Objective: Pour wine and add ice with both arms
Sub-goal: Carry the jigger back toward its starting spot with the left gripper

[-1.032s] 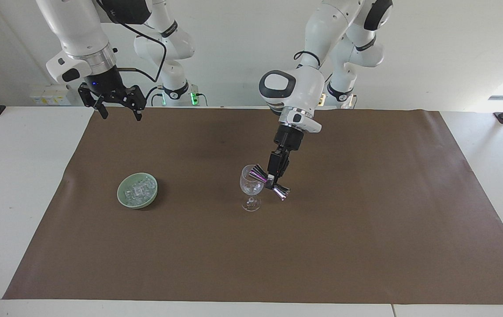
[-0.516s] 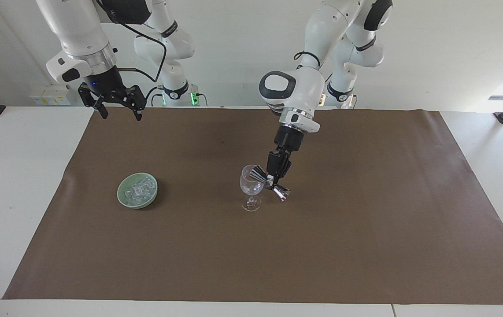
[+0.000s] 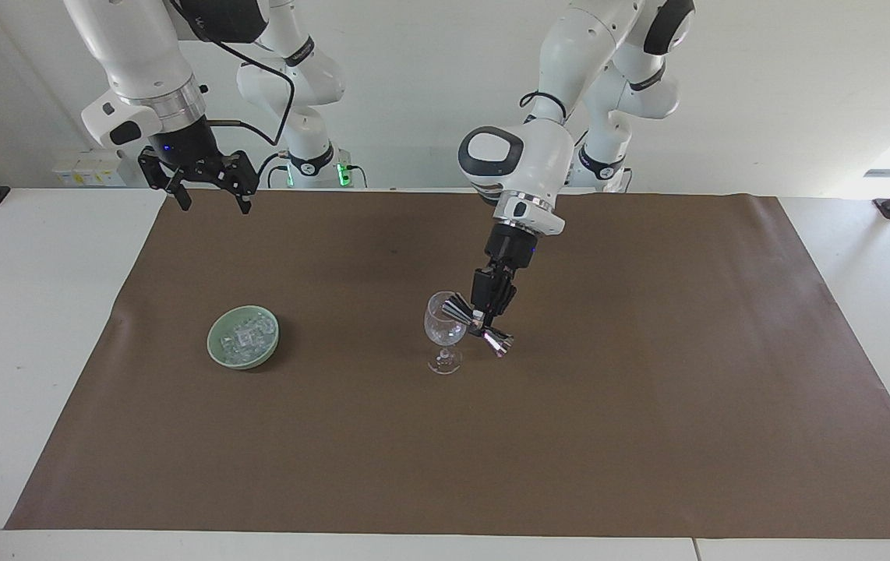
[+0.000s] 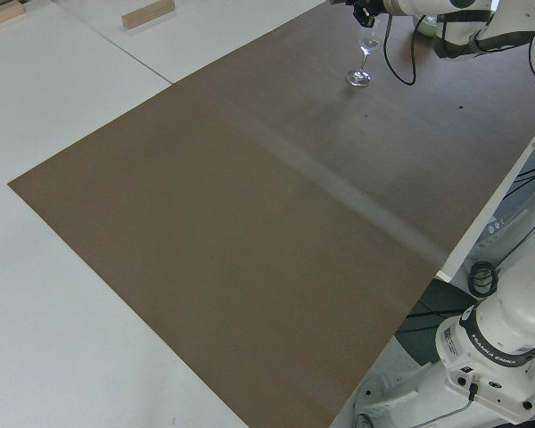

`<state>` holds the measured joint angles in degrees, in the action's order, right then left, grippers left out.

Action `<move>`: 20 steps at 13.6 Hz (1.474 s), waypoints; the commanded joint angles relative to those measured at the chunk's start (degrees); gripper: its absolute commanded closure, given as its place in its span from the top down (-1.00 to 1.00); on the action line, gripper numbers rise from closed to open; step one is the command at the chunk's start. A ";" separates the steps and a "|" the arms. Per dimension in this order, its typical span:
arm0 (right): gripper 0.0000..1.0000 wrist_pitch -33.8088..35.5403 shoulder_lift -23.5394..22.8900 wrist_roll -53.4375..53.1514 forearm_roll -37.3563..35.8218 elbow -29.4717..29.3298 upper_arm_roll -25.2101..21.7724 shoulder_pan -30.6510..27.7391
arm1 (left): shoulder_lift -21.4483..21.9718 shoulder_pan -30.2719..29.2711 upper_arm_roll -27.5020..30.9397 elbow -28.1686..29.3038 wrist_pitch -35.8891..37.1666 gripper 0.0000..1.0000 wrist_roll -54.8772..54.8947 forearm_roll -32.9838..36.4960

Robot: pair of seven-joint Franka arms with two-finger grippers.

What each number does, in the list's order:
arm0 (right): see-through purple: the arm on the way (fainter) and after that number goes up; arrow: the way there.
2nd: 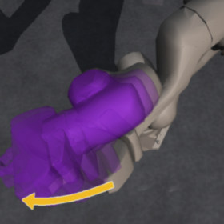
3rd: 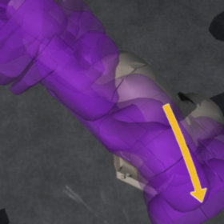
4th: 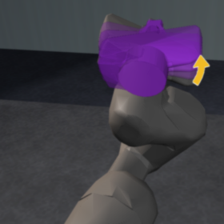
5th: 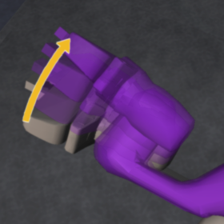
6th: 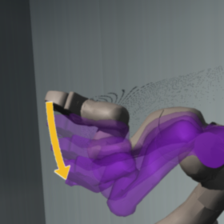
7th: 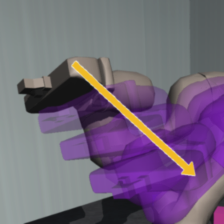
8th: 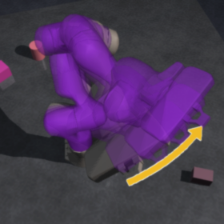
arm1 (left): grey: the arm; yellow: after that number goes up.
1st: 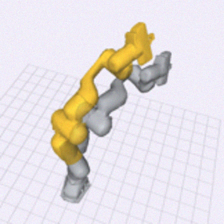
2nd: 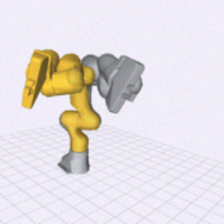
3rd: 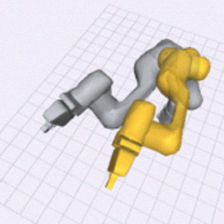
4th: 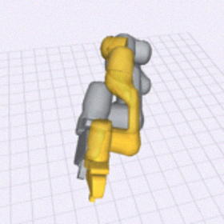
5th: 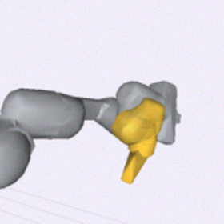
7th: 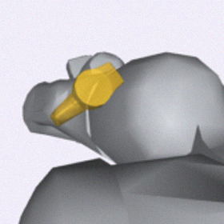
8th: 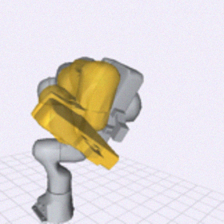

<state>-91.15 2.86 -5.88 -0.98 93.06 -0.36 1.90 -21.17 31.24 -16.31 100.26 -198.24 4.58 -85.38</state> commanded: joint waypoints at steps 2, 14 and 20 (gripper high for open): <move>1.00 -0.26 1.09 1.40 0.19 1.25 -0.08 -1.54 | 1.83 -0.56 -0.04 1.16 0.22 -1.00 0.25 -0.31; 1.00 -0.78 1.18 1.49 0.19 1.86 0.00 -1.55 | 7.28 -4.78 -0.39 1.16 5.76 -1.00 -3.86 -29.39; 1.00 -0.43 1.61 1.93 0.10 2.47 0.00 -1.55 | 7.98 -6.71 -0.39 1.34 6.81 -1.00 -24.93 -30.98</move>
<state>-91.15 2.87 -5.85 -0.98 93.46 -0.61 0.96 -14.92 26.17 -16.40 100.25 -193.38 -14.70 -115.04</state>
